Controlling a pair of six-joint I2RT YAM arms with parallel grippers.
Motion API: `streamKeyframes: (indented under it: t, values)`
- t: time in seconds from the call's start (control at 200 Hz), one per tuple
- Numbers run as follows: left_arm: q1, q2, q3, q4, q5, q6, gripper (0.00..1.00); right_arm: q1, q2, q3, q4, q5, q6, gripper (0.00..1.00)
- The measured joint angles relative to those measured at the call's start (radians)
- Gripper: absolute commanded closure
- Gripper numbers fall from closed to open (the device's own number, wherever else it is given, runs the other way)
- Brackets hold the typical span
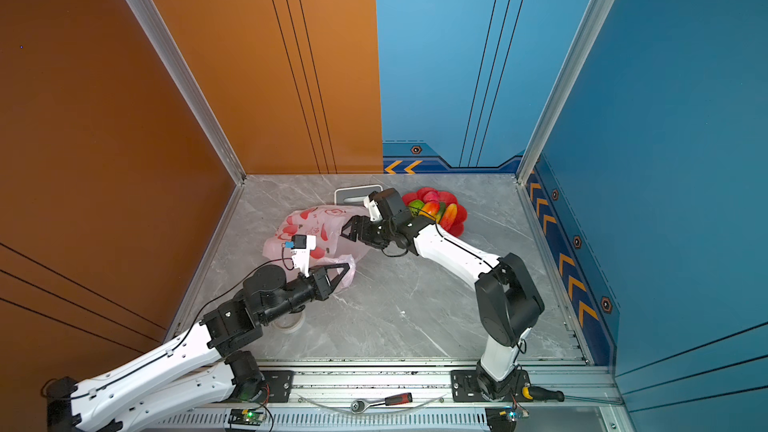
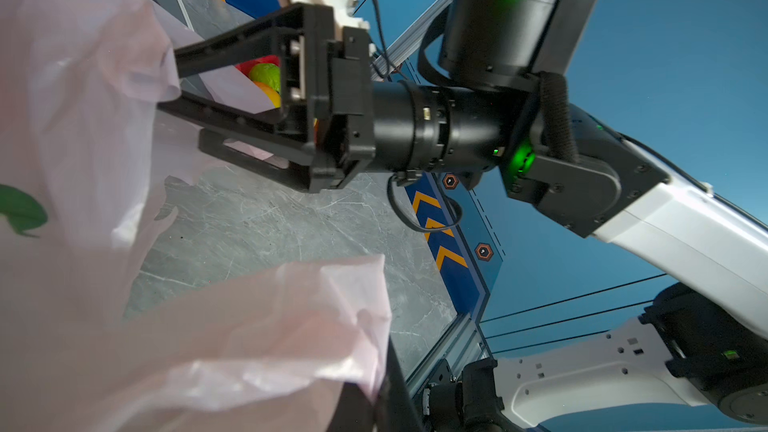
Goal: Place the fruits into the plastic bag
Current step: 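Open the right gripper inside the bag to drop the papaya, then move the empty right gripper back over the red bowl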
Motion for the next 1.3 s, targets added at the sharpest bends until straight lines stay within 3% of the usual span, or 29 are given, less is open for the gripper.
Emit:
streamKeyframes:
  t: [0.26, 0.446, 0.546, 0.716, 0.966, 1.302]
  values:
    - [0.000, -0.019, -0.008, 0.000, -0.003, 0.000, 1.00, -0.008, -0.147, -0.041, -0.227, 0.141, -0.130, 0.20]
    - [0.000, -0.028, -0.024, 0.000, -0.005, -0.007, 1.00, -0.038, -0.293, -0.068, -0.337, 0.231, -0.177, 0.06]
    - [0.000, -0.027, -0.026, 0.002, -0.005, -0.007, 1.00, -0.086, -0.379, -0.074, -0.361, 0.262, -0.187, 0.00]
    - [0.000, -0.020, -0.027, 0.005, -0.004, -0.006, 1.00, -0.245, -0.476, -0.077, -0.375, 0.264, -0.192, 0.00]
    - [0.000, -0.019, -0.027, 0.008, -0.004, -0.007, 1.00, -0.407, -0.451, -0.048, -0.392, 0.265, -0.190, 0.00]
    - [0.000, -0.015, -0.006, -0.043, -0.015, 0.013, 1.00, -0.463, -0.251, 0.061, -0.351, 0.269, -0.175, 0.00]
